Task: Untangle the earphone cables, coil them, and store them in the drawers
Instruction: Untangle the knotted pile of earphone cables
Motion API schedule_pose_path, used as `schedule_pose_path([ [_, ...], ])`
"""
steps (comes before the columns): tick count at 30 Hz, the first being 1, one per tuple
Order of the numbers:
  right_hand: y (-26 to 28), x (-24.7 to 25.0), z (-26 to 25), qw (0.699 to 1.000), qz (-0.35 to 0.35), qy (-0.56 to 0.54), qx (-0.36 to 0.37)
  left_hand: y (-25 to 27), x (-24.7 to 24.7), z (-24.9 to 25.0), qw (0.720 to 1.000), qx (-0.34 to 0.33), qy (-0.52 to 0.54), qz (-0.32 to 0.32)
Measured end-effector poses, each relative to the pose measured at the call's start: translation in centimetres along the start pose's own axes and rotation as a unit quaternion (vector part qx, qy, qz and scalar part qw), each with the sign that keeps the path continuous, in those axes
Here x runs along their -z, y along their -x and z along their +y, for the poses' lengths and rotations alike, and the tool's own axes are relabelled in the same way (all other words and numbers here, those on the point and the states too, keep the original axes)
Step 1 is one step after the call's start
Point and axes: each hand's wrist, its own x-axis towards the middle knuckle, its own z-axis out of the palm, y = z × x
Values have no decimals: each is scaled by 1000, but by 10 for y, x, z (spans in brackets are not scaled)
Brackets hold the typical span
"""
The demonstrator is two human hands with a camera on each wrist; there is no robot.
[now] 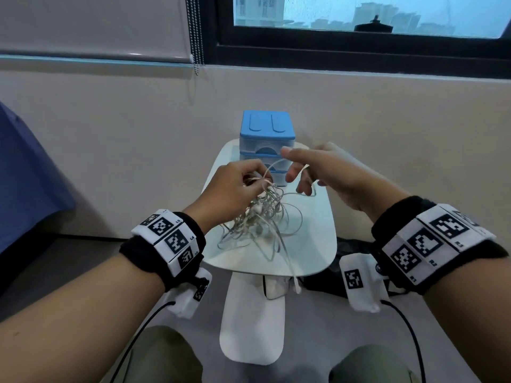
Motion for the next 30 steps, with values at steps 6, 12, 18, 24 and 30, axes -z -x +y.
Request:
schedule_pose_path([
  [6,-12,-10,-8,981,-14,194,28,-1,-2,8,999,-30,-14,-35],
  [12,-16,-15,-14,993,0,99,58,-5,-3,1,999,-11,-17,-36],
  [18,1,-1,-52,916,32,-365,166,-7,-4,-6,998,2,-22,-62],
  [24,-1,19,-45,961,189,-148,137,-6,5,-5,999,16,-22,-44],
  [30,0,0,-15,938,-17,344,42,-6,6,2,999,-6,-35,-13],
])
